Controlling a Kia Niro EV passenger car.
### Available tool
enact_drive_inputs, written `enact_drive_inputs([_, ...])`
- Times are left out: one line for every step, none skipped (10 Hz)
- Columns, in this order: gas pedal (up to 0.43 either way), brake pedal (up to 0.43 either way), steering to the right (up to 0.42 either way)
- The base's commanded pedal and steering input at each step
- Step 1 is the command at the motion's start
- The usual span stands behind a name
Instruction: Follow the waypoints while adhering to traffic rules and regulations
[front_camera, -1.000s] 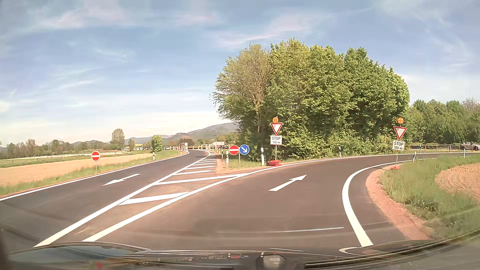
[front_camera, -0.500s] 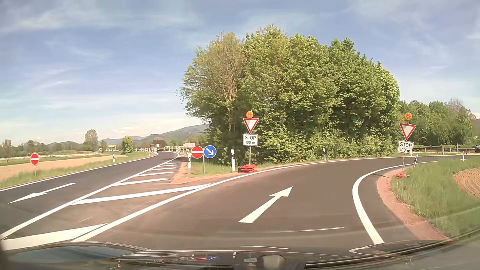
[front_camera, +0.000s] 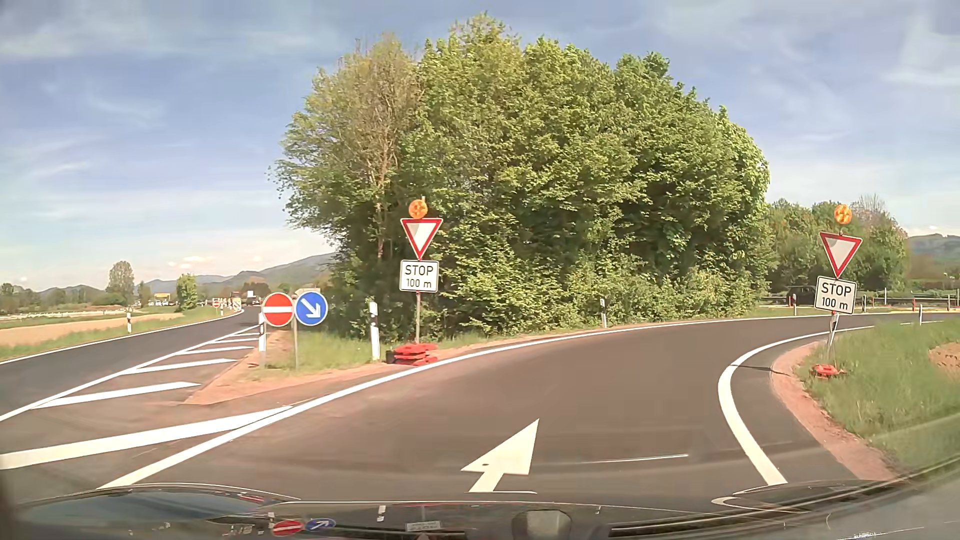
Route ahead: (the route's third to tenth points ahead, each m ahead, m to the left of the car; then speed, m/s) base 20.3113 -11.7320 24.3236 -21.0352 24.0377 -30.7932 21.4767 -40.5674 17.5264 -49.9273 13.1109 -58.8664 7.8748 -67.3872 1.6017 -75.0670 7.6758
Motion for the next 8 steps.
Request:
enact_drive_inputs([0.020, 0.000, 0.125])
enact_drive_inputs([0.028, 0.000, 0.129])
enact_drive_inputs([0.028, 0.000, 0.132])
enact_drive_inputs([0.028, 0.000, 0.137])
enact_drive_inputs([0.028, 0.000, 0.143])
enact_drive_inputs([0.028, 0.000, 0.146])
enact_drive_inputs([0.028, 0.000, 0.151])
enact_drive_inputs([0.028, 0.000, 0.154])
